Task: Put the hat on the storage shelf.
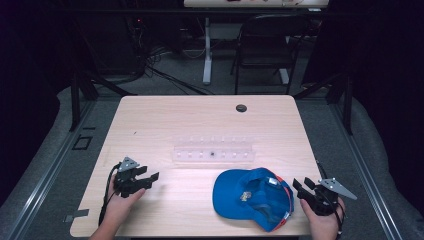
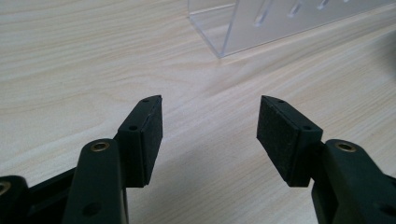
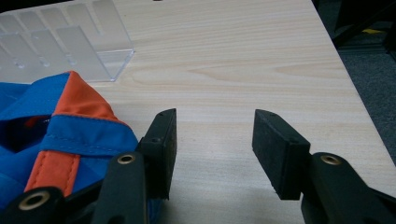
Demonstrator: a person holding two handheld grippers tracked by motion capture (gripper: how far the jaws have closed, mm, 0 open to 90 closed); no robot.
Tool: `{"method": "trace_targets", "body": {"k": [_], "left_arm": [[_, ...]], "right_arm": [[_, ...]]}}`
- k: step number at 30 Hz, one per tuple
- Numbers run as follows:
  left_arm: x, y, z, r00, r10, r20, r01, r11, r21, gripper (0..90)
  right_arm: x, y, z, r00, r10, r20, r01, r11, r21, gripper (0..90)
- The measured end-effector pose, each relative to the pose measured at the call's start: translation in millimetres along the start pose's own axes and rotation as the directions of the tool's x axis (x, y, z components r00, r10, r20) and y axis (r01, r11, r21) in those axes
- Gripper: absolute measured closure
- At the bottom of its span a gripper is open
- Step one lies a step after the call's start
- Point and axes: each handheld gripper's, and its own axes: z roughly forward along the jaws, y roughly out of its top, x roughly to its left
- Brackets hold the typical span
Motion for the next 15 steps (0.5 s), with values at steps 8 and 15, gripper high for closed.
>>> {"method": "trace_targets", "body": {"k": [8,15], "left_arm": [[-0.3,1.2,0.3,0.9998,0.018,-0.008,-0.018,0.9998,0.002,43.4],[-0.2,-0.4,-4.2,0.9998,0.016,-0.012,-0.016,0.9999,-0.002,43.0]], "right_arm": [[-3.3,0.5,-1.9,0.9999,0.017,-0.001,-0.017,0.999,0.029,52.7],[2.3,5.2,-3.7,0.9998,0.005,-0.017,-0.003,0.997,0.078,54.9]]}}
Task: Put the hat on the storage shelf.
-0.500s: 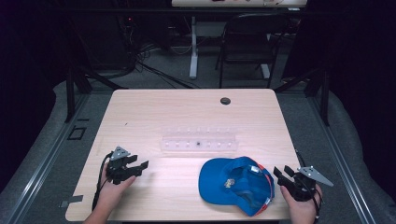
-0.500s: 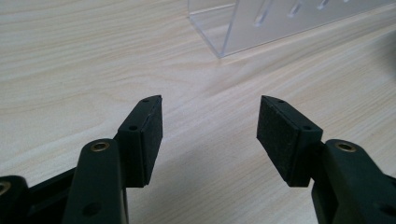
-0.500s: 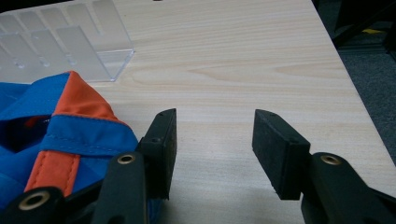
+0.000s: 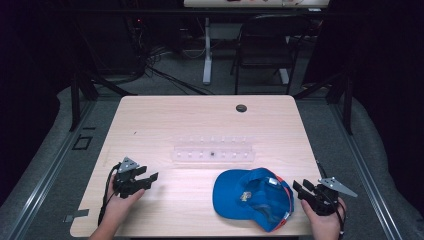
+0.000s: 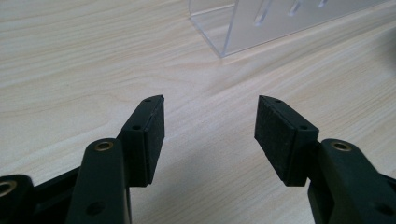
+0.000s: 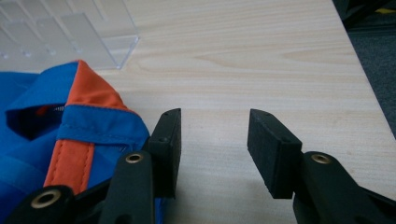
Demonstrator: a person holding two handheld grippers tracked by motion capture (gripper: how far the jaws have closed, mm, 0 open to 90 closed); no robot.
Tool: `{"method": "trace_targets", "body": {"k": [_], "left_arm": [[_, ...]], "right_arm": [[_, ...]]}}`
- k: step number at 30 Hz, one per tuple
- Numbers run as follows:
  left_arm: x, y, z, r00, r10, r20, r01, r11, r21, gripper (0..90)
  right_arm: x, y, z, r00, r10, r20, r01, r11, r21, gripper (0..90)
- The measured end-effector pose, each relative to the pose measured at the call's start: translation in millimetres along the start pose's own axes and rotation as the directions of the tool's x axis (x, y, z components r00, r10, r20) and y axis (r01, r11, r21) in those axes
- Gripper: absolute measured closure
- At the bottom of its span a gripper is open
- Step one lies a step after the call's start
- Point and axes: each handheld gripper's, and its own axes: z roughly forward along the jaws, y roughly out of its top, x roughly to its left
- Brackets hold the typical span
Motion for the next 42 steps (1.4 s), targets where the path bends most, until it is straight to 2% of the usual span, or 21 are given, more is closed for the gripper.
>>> {"method": "trace_targets", "body": {"k": [3,9,14,18,20,26,29,31,37,42], "left_arm": [[-0.3,-0.4,0.0,1.0,-0.008,-0.003,0.008,0.9999,0.008,41.3],[-1.3,-0.2,-1.2,0.9999,0.015,-0.001,-0.015,0.9999,0.003,41.1],[-3.2,0.3,-0.8,0.9997,0.025,0.001,-0.025,0.9997,0.005,42.0],[-3.5,1.0,-1.1,0.9996,0.027,0.003,-0.027,0.9996,0.001,42.8],[-4.3,1.2,-1.3,0.9996,0.028,0.004,-0.028,0.9996,-0.002,43.1],[-4.9,1.0,-1.8,0.9995,0.031,0.007,-0.031,0.9995,0.002,43.3],[-5.2,0.6,-1.5,0.9995,0.033,0.005,-0.033,0.9995,0.004,43.6],[-5.6,0.6,-1.0,0.9995,0.032,0.005,-0.032,0.9995,0.003,43.6],[-6.8,0.7,-0.4,0.9993,0.038,0.006,-0.038,0.9992,0.01,43.7],[-6.1,0.6,-0.2,0.9993,0.038,-0.001,-0.038,0.9992,0.012,43.7]], "right_arm": [[3.6,3.4,-0.6,1.0,0.001,-0.001,-0.001,0.999,0.032,55.7],[7.1,18.1,-7.0,0.9993,0.036,-0.013,-0.035,0.997,0.068,56.8],[9.4,27.1,-10.4,0.9994,0.025,-0.023,-0.022,0.993,0.12,56.5],[10.3,34.9,-11.8,0.9979,0.029,-0.059,-0.017,0.982,0.187,58.1],[11.1,39.1,-14.0,0.9961,0.04,-0.079,-0.023,0.979,0.203,58.9],[13.8,51.0,-21.1,0.9915,0.036,-0.125,-0.003,0.965,0.261,60.2],[14.6,55.4,-25.0,0.9903,0.037,-0.134,0.002,0.959,0.283,60.1],[14.9,57.0,-27.1,0.9894,0.055,-0.134,-0.013,0.955,0.296,60.3],[14.0,60.7,-32.4,0.9836,0.083,-0.16,-0.022,0.936,0.351,61.8],[16.1,62.7,-35.1,0.9812,0.093,-0.169,-0.023,0.927,0.375,62.2]]}}
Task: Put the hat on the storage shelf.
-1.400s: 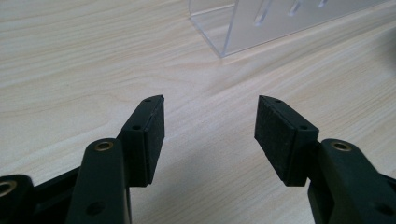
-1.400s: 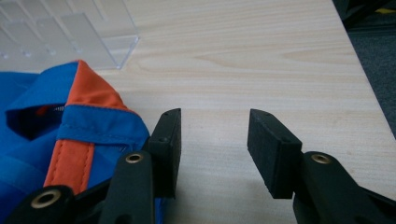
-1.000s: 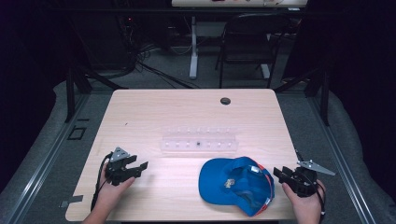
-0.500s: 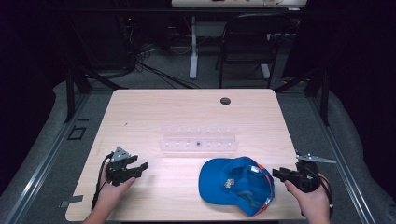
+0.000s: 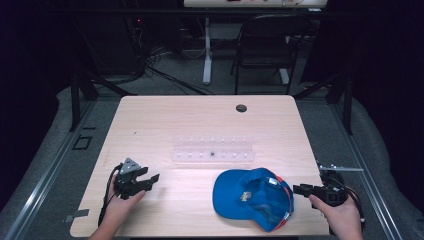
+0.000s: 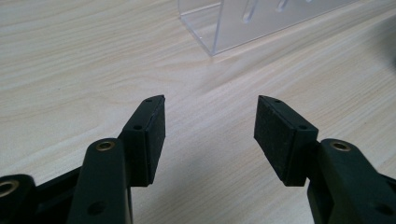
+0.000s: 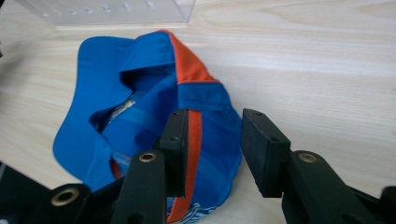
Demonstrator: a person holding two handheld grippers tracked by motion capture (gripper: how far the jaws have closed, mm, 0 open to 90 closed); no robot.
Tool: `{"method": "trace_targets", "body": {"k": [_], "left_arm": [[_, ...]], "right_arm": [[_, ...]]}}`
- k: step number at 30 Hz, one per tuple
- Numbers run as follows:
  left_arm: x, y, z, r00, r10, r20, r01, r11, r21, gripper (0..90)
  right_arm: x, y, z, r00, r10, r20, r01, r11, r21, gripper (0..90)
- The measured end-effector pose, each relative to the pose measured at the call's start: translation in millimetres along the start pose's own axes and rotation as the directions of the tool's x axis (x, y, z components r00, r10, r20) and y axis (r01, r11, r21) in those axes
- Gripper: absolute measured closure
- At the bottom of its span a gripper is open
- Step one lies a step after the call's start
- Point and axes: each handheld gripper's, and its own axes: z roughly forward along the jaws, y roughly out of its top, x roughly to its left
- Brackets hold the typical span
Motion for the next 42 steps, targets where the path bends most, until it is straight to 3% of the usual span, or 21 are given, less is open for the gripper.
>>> {"method": "trace_targets", "body": {"k": [7,12,20,28,33,42], "left_arm": [[-1.7,0.1,0.9,1.0,0.006,0.003,-0.006,1.0,0.004,43.8],[-2.1,-0.4,1.3,1.0,0.005,0.003,-0.005,1.0,0.003,43.8],[-1.9,0.3,1.7,1.0,0.009,0.002,-0.009,0.9999,0.006,43.8],[-0.9,0.0,0.8,1.0,0.002,0.0,-0.002,1.0,0.0,43.8],[-1.5,0.3,0.8,1.0,0.005,0.0,-0.005,1.0,0.0,43.8],[-0.5,0.4,0.5,1.0,0.008,-0.004,-0.008,1.0,-0.001,43.8]], "right_arm": [[6.0,0.8,3.1,0.9991,-0.015,-0.041,0.017,0.999,0.048,60.5],[4.0,-3.3,8.9,0.9962,-0.001,-0.087,0.009,0.996,0.091,57.6],[0.0,-10.5,21.0,0.9934,0.024,-0.112,-0.009,0.992,0.124,55.5],[-2.3,-11.1,29.8,0.987,0.057,-0.15,-0.031,0.985,0.17,60.0],[-1.3,-10.2,27.6,0.9814,0.066,-0.18,-0.035,0.985,0.167,62.4],[1.9,-5.1,22.9,0.9794,0.075,-0.188,-0.04,0.982,0.184,68.0]]}}
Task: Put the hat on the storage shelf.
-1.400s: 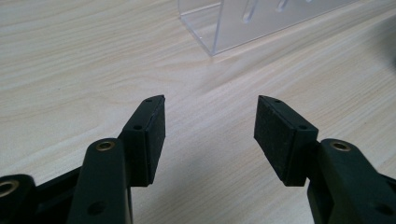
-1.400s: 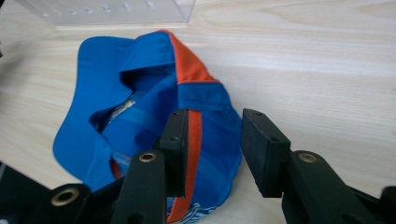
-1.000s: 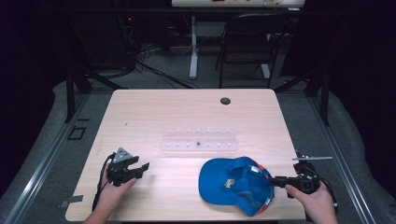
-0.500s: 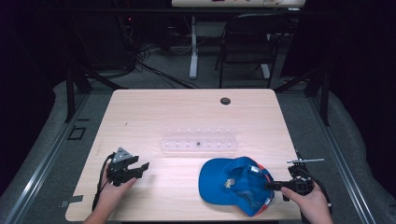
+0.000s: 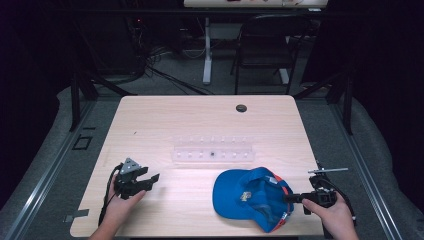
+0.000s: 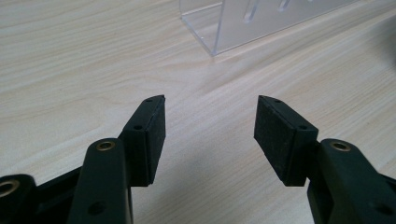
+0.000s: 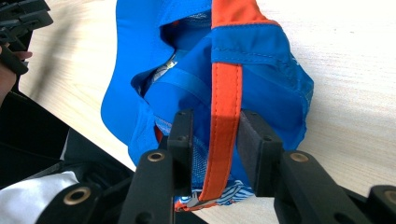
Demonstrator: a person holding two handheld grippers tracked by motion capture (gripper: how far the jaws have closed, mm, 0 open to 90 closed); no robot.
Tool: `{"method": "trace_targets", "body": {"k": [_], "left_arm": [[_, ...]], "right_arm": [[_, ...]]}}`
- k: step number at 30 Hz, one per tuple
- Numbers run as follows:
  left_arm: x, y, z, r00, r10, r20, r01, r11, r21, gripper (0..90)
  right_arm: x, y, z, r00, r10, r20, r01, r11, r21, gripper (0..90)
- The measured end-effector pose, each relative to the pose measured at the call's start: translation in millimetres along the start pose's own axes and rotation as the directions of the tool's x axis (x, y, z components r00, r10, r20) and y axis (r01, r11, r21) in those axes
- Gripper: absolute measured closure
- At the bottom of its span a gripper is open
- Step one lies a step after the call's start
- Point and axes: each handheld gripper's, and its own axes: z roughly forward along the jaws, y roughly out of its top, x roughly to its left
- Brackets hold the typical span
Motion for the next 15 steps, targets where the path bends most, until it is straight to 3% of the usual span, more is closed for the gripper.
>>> {"method": "trace_targets", "body": {"k": [5,15], "left_arm": [[-0.8,0.1,0.5,1.0,0.002,-0.002,-0.002,1.0,0.002,44.2],[0.9,0.3,-0.7,1.0,-0.003,-0.008,0.002,1.0,-0.009,44.3]], "right_arm": [[2.0,2.4,-0.2,0.9999,0.009,-0.012,-0.009,1.0,0.011,69.7],[4.6,4.8,1.2,0.9999,-0.017,0.002,0.017,0.999,0.039,76.2]]}}
